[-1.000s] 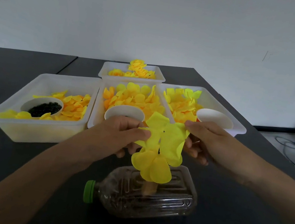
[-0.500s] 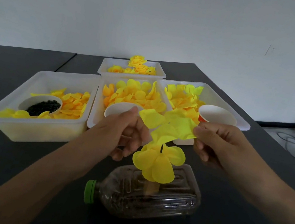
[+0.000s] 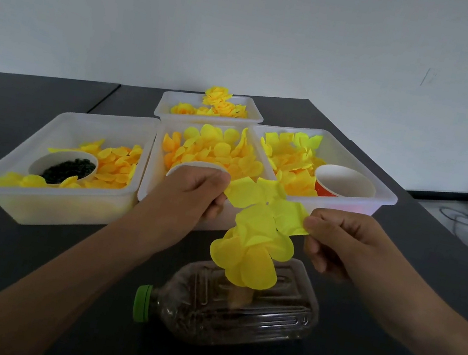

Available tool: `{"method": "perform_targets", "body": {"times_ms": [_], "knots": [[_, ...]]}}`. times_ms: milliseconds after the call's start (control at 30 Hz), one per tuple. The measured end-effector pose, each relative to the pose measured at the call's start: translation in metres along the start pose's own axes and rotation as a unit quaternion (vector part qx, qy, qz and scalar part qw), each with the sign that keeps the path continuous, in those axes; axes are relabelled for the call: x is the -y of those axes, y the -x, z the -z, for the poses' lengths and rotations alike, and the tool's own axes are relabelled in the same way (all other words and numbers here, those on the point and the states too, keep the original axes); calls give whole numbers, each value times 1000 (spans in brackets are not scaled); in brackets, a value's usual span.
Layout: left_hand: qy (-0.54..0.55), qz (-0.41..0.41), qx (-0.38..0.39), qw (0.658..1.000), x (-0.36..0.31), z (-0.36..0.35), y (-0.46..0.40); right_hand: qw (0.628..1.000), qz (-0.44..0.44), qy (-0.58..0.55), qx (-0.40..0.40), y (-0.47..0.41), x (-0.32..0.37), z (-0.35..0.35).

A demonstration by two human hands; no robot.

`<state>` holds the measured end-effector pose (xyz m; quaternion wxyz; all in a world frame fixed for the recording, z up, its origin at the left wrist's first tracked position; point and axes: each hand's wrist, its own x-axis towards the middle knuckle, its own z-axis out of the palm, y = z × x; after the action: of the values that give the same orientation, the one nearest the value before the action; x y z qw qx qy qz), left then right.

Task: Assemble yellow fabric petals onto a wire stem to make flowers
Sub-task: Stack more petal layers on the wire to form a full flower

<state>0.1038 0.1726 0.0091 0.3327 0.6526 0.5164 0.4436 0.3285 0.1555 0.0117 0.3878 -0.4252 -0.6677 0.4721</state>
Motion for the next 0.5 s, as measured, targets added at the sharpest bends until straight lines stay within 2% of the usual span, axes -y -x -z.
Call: {"method": "perform_targets", "body": {"times_ms": [133, 500], "knots": [[-73, -64, -4, 995, 7, 2, -4, 1000, -2, 0, 10, 0, -1, -3], [-95, -86, 24, 991, 17, -2, -7, 998, -53, 3, 26, 0, -12, -2]]}}
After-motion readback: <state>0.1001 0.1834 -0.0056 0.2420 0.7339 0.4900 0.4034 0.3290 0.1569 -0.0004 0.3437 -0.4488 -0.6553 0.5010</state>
